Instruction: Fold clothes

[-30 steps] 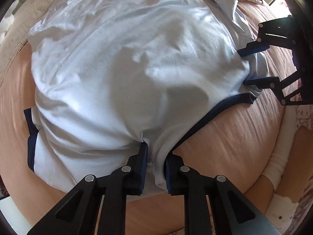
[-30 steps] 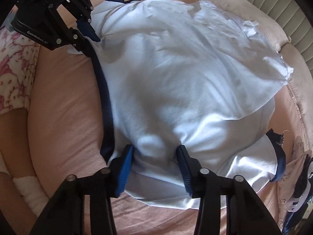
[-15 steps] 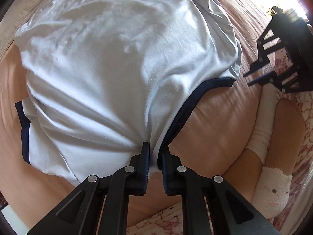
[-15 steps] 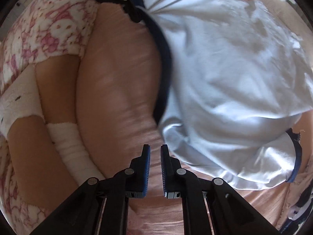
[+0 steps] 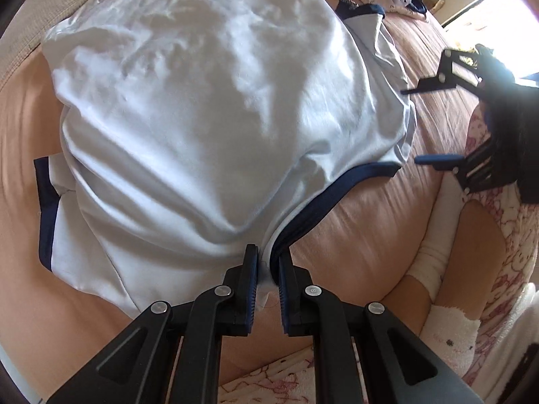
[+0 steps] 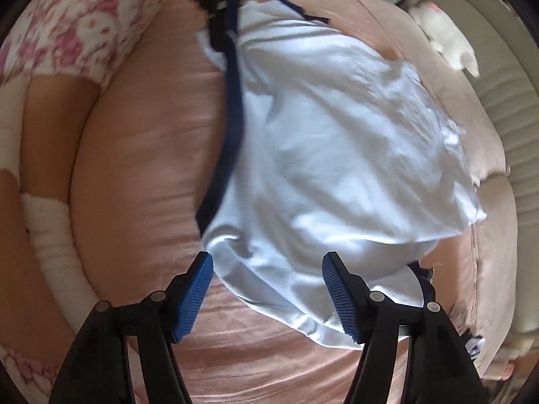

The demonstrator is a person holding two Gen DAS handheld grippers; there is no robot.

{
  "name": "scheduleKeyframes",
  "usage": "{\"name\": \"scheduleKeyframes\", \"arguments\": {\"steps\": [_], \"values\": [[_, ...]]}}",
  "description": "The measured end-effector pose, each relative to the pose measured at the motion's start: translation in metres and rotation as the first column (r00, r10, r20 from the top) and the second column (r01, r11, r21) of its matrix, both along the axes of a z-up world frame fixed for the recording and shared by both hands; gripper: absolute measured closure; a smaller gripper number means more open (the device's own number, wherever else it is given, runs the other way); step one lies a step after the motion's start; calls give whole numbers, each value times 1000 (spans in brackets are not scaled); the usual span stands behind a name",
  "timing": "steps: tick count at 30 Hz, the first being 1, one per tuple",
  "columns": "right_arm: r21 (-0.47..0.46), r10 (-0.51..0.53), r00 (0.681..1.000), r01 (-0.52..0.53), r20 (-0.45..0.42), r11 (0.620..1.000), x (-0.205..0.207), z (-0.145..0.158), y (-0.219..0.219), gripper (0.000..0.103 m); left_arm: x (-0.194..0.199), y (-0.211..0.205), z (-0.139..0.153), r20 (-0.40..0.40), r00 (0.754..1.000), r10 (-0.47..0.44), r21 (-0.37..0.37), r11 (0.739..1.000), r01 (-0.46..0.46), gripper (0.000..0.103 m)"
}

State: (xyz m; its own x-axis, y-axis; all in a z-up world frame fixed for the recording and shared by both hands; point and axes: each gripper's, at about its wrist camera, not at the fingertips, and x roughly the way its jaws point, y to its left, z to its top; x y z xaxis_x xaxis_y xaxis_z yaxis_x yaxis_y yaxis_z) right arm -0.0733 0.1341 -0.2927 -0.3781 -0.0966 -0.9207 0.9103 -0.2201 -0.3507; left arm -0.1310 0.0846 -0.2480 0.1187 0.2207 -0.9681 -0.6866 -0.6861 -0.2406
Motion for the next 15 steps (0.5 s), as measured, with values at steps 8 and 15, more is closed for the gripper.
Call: {"name": "scheduleKeyframes", "arguments": {"steps": [8, 15], "values": [[-96, -48, 998, 53, 46, 994, -10, -16, 9, 41, -11, -1, 0, 15, 999, 32, 23, 999, -33, 93], [-152, -171, 961, 206, 217, 967, -42, -7, 20, 89, 15, 5, -1, 42, 999, -17, 1, 1000, 17, 93]]}}
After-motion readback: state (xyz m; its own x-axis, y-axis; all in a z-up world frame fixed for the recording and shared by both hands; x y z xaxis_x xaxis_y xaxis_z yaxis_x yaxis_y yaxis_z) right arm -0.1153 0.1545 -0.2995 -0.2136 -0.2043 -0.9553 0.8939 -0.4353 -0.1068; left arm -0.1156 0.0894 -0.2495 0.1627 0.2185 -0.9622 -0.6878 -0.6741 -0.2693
